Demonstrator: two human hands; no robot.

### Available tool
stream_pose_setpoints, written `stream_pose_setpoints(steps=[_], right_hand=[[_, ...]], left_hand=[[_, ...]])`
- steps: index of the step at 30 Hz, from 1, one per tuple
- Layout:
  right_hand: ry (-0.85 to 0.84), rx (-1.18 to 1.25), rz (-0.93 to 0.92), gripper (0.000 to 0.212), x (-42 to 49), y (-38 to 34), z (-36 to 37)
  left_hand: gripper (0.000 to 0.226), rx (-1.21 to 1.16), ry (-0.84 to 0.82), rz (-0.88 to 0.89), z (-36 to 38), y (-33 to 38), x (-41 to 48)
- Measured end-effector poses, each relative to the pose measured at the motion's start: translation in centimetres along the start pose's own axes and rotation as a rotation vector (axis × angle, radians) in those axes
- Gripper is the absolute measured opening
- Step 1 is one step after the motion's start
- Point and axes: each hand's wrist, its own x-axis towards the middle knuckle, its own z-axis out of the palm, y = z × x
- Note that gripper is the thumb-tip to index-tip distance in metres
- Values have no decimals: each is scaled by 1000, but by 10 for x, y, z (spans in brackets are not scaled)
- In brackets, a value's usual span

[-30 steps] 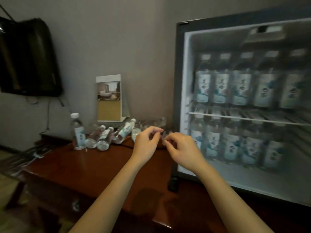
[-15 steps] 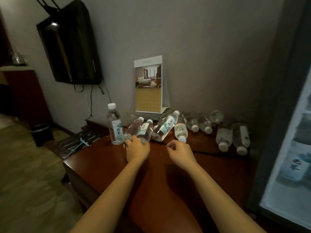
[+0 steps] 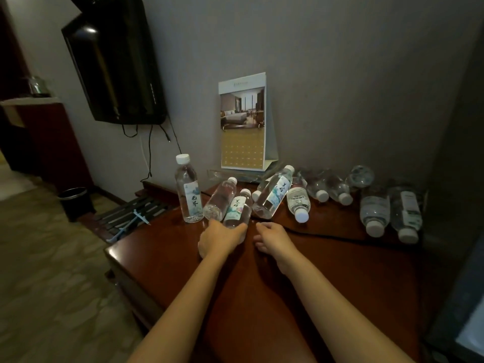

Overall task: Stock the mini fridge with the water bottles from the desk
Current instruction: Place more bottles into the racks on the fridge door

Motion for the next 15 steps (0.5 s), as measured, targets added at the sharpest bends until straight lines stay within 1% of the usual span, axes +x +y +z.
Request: stream_pose_setpoints(steps=[2,5,6,8,10,12,15], right_hand=[[-46,43,21,15,-9,-1,9],[-68,131,15,19,-25,1,20],[-54,164,14,22,-30,2,20],[-52,235,10,27,-47,3,19],[-70,307,7,40,-64,5,17],[-79,358,1,59,-82,6,12],[-77,377,-60,78,-110,4,-4]], left_hand=[[72,-18,-99,-20,-8,-9,-12],[73,-109,-218,-6,-20,-22,-36],[71,-155,-241,8,-24,-26,-43],[58,-238,-268,45,-30,-32,-58],[46,-310,-289,100,-36,-35,-75],[39,-398,-327,169,-40,-38,-92],[47,-498,-402,254,-42,-40,-117]])
